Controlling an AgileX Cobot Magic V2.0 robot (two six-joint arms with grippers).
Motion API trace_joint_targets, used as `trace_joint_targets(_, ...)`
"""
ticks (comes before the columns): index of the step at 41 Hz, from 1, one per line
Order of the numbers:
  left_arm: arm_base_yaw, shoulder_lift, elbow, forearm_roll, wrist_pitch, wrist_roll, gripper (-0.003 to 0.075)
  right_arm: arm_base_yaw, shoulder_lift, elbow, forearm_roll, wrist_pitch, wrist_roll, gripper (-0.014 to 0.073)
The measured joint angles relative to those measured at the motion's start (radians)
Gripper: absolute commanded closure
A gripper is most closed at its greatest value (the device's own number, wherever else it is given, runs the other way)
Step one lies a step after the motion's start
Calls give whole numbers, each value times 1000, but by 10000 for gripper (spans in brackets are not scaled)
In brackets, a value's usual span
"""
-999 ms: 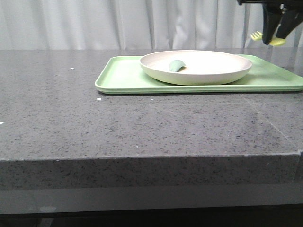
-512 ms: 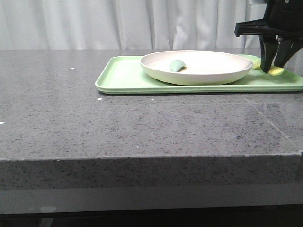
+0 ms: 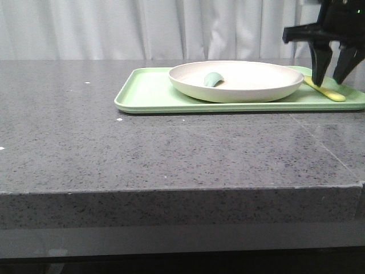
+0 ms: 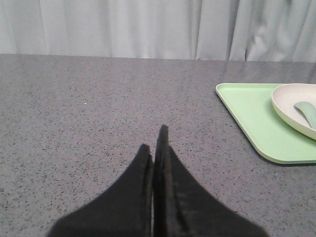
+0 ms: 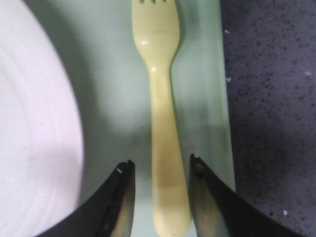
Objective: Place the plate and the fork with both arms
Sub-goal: 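Release the fork onto the tray and raise the right gripper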
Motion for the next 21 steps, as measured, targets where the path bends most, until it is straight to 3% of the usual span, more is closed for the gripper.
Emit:
trace_joint_targets(5,0,0,0,0,0,0,738,0,-63,-26,0,21,0,323)
trace_joint_targets(21,0,0,0,0,0,0,738,0,-213,-35,0,74,-2,718)
